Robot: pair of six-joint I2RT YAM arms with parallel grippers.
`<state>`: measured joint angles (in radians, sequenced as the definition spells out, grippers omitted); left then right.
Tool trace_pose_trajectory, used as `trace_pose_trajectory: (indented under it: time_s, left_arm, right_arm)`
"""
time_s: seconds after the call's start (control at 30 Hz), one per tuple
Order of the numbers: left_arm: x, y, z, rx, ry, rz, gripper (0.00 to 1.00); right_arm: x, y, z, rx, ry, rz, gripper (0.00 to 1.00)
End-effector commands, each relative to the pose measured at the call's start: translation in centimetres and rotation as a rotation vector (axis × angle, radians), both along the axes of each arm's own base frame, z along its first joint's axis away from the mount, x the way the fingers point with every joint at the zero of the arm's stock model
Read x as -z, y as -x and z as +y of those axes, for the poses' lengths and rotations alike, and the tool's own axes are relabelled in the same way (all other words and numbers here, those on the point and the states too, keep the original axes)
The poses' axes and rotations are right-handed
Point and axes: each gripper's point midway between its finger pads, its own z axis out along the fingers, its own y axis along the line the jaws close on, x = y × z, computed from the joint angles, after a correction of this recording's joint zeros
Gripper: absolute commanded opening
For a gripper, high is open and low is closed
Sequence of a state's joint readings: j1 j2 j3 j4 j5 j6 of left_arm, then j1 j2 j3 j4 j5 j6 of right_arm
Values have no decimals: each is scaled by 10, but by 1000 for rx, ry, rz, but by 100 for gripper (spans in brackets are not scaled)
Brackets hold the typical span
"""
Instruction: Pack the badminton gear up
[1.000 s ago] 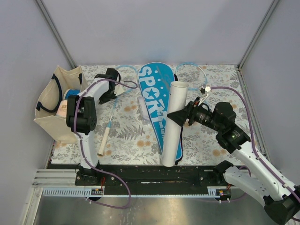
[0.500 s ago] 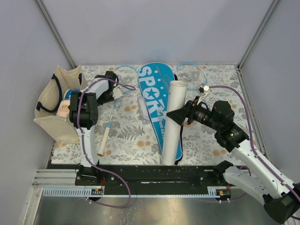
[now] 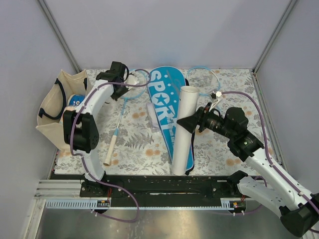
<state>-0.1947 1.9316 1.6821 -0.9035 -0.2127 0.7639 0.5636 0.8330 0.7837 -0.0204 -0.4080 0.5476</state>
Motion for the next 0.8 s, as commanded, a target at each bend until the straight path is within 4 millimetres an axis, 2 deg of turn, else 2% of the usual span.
trace_pose_trajectory:
  time_s: [0.0,0.1,0.17,0.27,0.3,0.33,0.5,0.67,0.77]
  left_arm:
    - [-68,-1,-53,14,279,-217,0]
    - [-107,6,-87,33,502,-313,0]
    - [-159,7,-103,51,664,-493,0]
    - [-212,14,-109,-27,876,-703,0]
    - [-221,18,-108,-89,953,-740,0]
    - [-238,23,-109,-122,1036,-779,0]
    - [-270,57,-122,-161,1223,-714,0]
    - [-280,90,-136,-221,1371,-576,0]
    - [-296,119,-150,-151,1516,-528,0]
  right_arm:
    - [-12,-2,-3,22,-31,-50,50]
    - [-3,2,-7,18,33,-45,51]
    - [-5,5,-12,24,58,-63,51]
    - [-9,5,-19,50,78,-94,51]
    - [-10,5,-20,54,88,-101,52]
    - [-10,5,-21,54,101,-105,52]
    - [-13,6,-24,43,172,-117,52]
    - [-11,3,-24,10,266,-118,52]
    - [-2,10,-16,-80,309,-67,52]
